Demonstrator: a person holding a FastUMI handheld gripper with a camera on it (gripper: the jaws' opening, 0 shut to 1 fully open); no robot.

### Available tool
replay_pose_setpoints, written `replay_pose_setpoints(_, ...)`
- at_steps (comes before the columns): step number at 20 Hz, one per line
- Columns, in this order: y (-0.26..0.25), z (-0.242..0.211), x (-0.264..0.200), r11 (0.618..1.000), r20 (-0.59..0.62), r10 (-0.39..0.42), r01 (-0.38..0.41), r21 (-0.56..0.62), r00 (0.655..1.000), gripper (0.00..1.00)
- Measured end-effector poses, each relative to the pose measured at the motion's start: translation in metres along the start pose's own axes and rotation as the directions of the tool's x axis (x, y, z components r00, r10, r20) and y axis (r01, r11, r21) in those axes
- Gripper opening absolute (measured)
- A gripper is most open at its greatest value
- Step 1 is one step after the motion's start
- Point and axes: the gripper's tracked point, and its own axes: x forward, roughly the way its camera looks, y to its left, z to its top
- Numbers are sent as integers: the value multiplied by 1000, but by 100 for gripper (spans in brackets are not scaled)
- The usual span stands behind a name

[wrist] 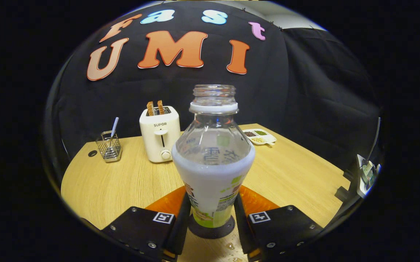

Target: Take the bottle from table, then pour the juice into the cup, finally place the bottle on the coaster

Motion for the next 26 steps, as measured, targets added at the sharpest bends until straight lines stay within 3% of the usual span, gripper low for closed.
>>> replay_pose_setpoints(12,-1,-29,5,1000,-45,-5,6,26,999,68)
replay_pose_setpoints(16,-1,-27,-8,999,-38,10,-9,32,999,91)
replay_pose_setpoints(18,0,-23,-22,998,-28,32,-30,46,999,98)
replay_pose_setpoints(26,4,33,-114,993,107,112,-114,14,988,97)
